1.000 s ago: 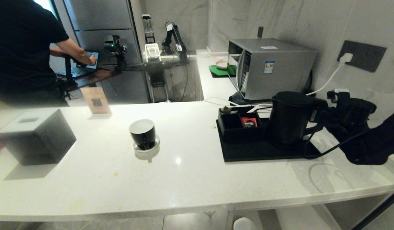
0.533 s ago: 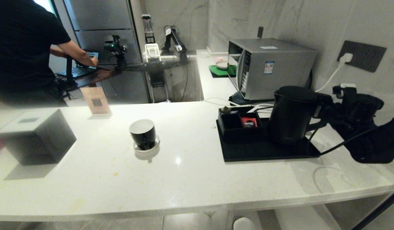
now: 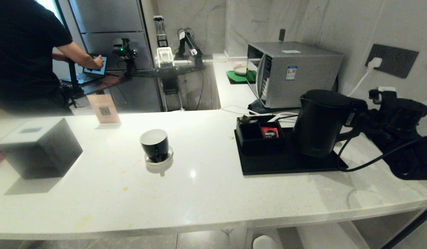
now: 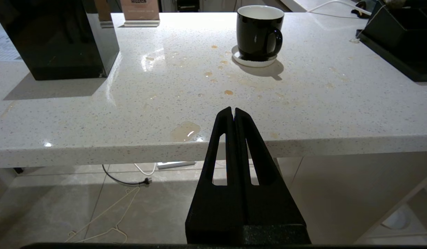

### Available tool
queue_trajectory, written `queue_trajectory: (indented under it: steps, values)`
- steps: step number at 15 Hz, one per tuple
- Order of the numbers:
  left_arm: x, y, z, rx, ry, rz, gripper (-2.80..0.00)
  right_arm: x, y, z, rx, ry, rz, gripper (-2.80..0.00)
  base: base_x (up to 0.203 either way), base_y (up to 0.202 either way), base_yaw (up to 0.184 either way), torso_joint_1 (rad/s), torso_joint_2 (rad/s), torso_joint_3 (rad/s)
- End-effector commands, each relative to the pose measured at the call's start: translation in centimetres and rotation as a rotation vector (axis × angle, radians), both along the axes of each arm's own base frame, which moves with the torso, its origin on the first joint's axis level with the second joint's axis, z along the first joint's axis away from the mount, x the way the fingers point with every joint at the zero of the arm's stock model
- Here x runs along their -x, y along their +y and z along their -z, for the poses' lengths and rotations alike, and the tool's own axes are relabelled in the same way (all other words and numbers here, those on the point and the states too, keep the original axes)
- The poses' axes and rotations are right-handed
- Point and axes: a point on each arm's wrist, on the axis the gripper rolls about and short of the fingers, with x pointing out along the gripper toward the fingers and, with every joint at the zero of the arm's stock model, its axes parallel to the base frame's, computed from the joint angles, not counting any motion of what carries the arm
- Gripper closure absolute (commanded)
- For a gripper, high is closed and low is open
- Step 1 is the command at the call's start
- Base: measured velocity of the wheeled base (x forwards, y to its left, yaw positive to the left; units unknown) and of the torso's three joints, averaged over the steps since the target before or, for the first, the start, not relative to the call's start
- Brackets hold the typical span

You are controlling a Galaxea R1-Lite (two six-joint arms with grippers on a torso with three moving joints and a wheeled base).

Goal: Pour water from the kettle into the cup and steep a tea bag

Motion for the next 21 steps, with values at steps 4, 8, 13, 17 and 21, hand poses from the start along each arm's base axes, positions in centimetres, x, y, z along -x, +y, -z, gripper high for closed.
queue_trajectory:
  steps: [4, 8, 13, 17, 21]
  values:
    - [0.0, 0.0, 0.0, 0.001, 0.000, 0.000, 0.00, 2.8, 0.6, -2.7, 0.008, -0.051, -0.007, 0.00, 0.000, 0.000, 0.000, 0.000, 0.00, 0.000]
    - [0.0, 0.0, 0.0, 0.001, 0.000, -0.001, 0.00, 4.7, 0.8, -3.9, 0.010, -0.072, -0.009, 0.00, 0.000, 0.000, 0.000, 0.000, 0.00, 0.000]
    - [0.0, 0.0, 0.0, 0.001, -0.001, 0.000, 0.00, 7.2, 1.3, -4.7, 0.010, -0.080, -0.017, 0.00, 0.000, 0.000, 0.000, 0.000, 0.00, 0.000]
    - [0.0, 0.0, 0.0, 0.001, 0.000, 0.000, 0.00, 8.7, 1.4, -5.2, 0.010, -0.090, -0.019, 0.00, 0.000, 0.000, 0.000, 0.000, 0.00, 0.000]
    - [0.0, 0.0, 0.0, 0.001, 0.001, -0.001, 0.00, 9.3, 2.1, -5.3, 0.011, -0.091, -0.039, 0.00, 0.000, 0.000, 0.000, 0.000, 0.00, 0.000]
